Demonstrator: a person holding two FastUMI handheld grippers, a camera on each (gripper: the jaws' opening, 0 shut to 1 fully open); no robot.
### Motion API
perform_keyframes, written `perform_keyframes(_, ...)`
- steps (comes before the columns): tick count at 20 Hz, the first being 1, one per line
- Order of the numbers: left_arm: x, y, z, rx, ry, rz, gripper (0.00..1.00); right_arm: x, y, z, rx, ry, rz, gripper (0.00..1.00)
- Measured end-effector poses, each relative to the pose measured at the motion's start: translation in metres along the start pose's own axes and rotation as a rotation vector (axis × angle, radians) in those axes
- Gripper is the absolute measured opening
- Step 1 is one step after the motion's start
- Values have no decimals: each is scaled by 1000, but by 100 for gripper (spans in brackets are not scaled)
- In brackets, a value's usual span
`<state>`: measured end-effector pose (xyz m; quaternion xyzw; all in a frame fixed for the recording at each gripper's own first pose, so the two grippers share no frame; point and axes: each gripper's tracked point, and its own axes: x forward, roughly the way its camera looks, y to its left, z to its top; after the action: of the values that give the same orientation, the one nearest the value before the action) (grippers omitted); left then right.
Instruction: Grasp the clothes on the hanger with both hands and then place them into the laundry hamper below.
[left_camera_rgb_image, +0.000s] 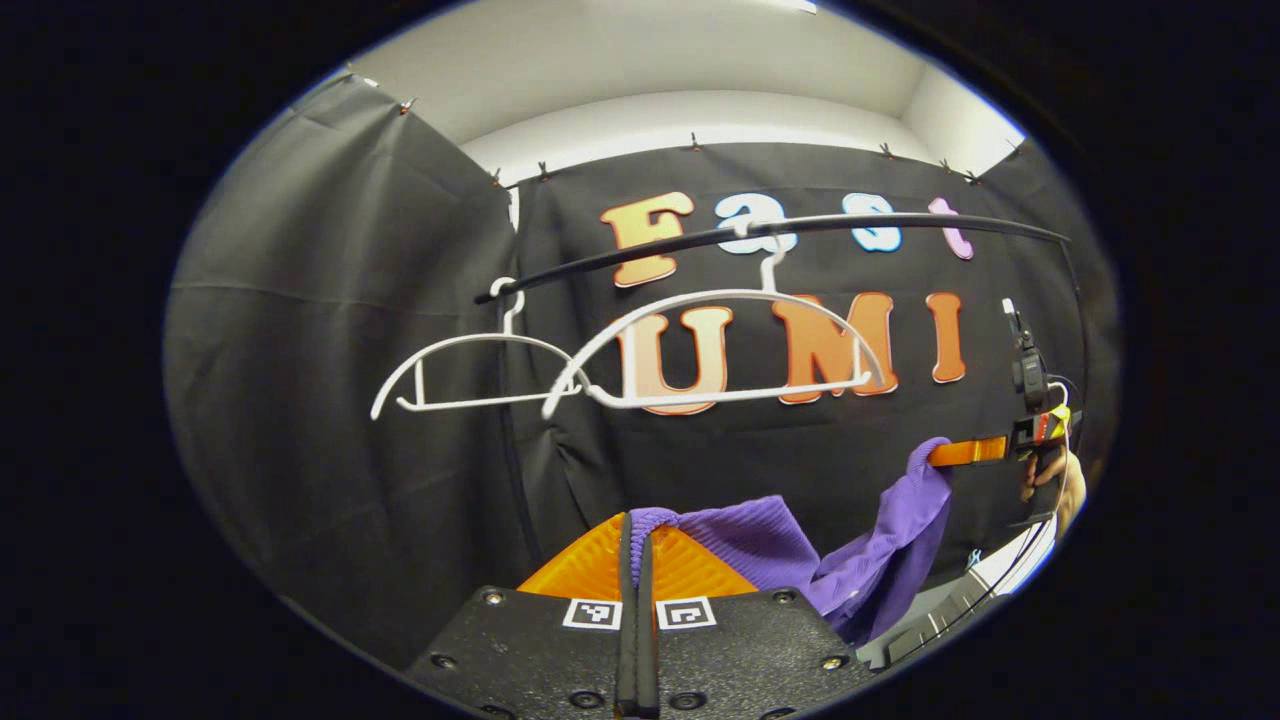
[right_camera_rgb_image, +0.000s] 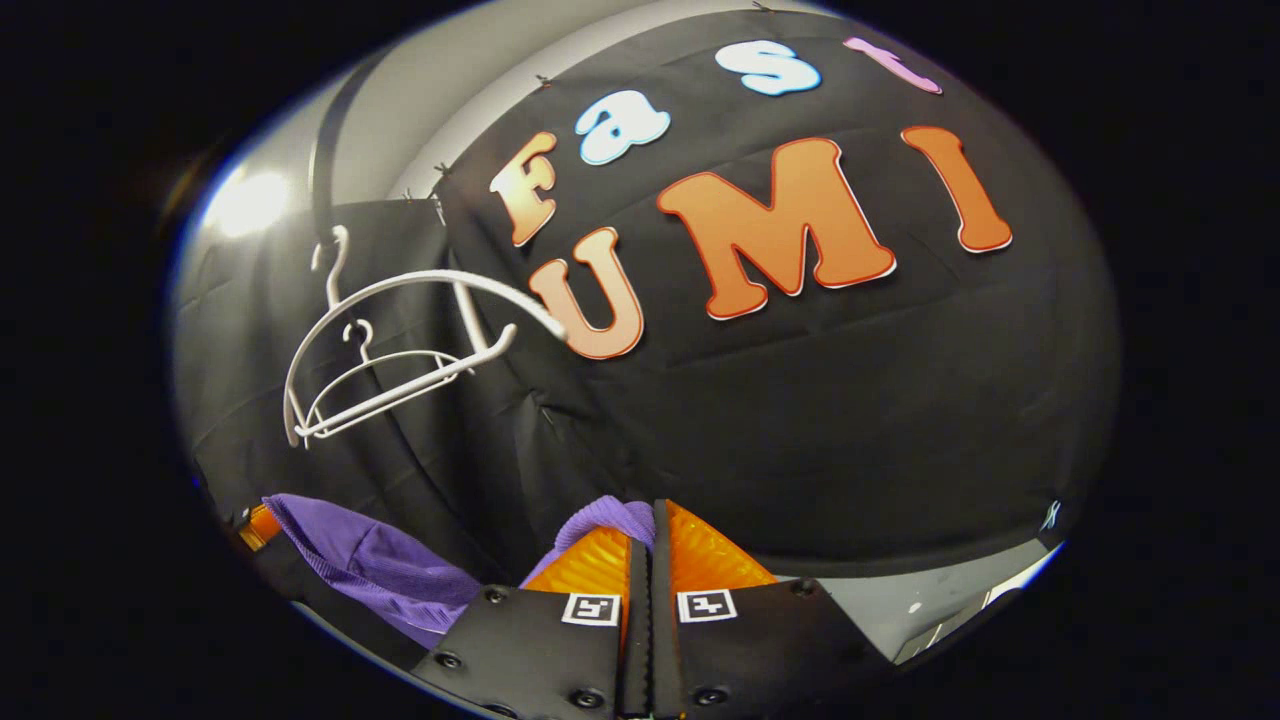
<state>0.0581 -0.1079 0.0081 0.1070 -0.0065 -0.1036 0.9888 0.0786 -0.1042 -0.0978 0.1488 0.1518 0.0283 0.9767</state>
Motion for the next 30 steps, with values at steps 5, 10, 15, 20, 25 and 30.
perform_keyframes(5, 7, -46, -20, -49, 18, -89, 0, -12, 25, -29, -69, -5, 12, 8)
perform_keyframes(10, 26, -80, -57, -91, 79, -158, 0, -16, 26, -72, -103, 20, 13, 8)
perform_keyframes(15, 39, -109, -113, -151, 169, -200, 0, -17, 5, -125, -119, 73, -25, 8)
perform_keyframes(20, 56, -124, -171, -178, 236, -184, 0, -8, -16, -169, -131, 87, -76, 8)
perform_keyframes(25, 63, -137, -257, -180, 379, -150, 0, 4, -43, -232, -119, 154, -126, 8)
perform_keyframes(30, 53, -148, -357, -186, 576, -109, 0, 23, -68, -297, -116, 252, -177, 8)
